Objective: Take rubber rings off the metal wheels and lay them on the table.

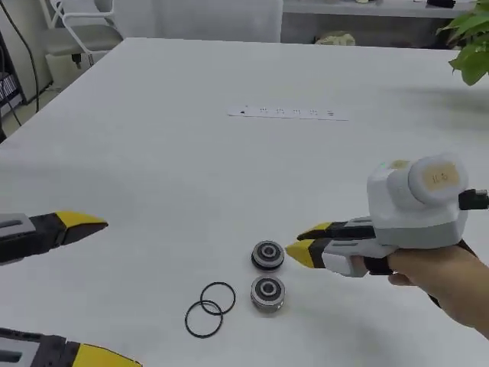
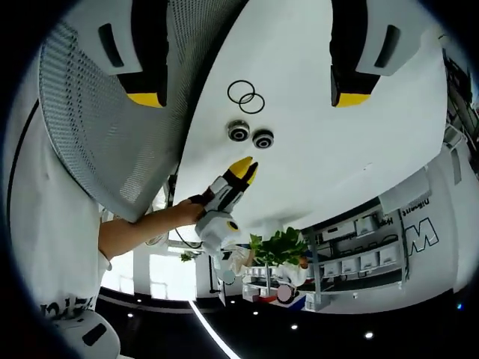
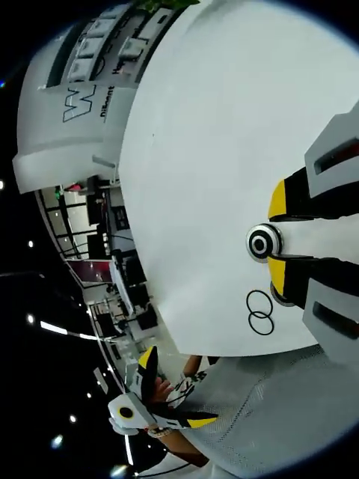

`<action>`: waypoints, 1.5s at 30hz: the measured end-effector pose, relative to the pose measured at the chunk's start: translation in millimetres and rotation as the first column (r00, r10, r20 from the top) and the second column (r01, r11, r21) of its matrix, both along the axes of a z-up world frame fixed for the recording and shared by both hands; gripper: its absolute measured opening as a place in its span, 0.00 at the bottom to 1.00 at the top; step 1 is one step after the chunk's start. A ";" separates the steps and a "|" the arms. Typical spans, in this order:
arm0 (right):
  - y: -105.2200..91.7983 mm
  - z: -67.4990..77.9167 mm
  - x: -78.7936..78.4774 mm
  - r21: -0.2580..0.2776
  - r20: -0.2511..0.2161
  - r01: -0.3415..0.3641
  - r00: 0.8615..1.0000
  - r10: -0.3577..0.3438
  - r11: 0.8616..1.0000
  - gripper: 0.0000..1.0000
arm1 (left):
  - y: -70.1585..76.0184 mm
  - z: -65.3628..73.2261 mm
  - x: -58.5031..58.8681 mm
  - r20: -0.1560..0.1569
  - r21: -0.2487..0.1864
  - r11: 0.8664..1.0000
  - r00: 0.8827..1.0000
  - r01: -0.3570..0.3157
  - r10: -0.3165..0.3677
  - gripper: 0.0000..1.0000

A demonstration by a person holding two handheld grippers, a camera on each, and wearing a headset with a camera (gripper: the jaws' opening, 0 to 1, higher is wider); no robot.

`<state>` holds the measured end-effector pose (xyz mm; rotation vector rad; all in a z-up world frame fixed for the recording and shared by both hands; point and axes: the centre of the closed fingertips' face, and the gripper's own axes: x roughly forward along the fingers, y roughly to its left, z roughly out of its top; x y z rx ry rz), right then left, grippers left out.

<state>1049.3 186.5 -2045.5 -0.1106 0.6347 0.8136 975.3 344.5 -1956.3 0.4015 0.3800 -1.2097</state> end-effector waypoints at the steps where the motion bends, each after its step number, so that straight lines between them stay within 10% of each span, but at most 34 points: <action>1: 0.0 -0.8 -0.3 -0.004 -0.001 -0.002 1.000 0.002 1.000 0.15 | -2.7 5.1 1.9 0.014 0.002 1.000 1.000 0.009 -0.009 0.88; 8: -0.5 -7.6 -2.3 -0.038 -0.010 -0.024 1.000 0.024 0.999 0.16 | -18.2 31.4 13.9 0.088 0.007 0.997 0.993 0.076 -0.076 0.87; 28: -1.2 -15.3 -5.1 -0.075 -0.024 -0.043 0.999 0.042 0.996 0.17 | -90.1 42.6 60.1 0.171 0.012 0.976 0.961 0.218 -0.217 0.77; 45: -0.6 -20.8 -6.4 -0.079 -0.035 -0.040 0.999 0.037 0.996 0.17 | -139.4 6.4 94.1 0.152 -0.062 0.978 0.971 0.197 -0.186 0.51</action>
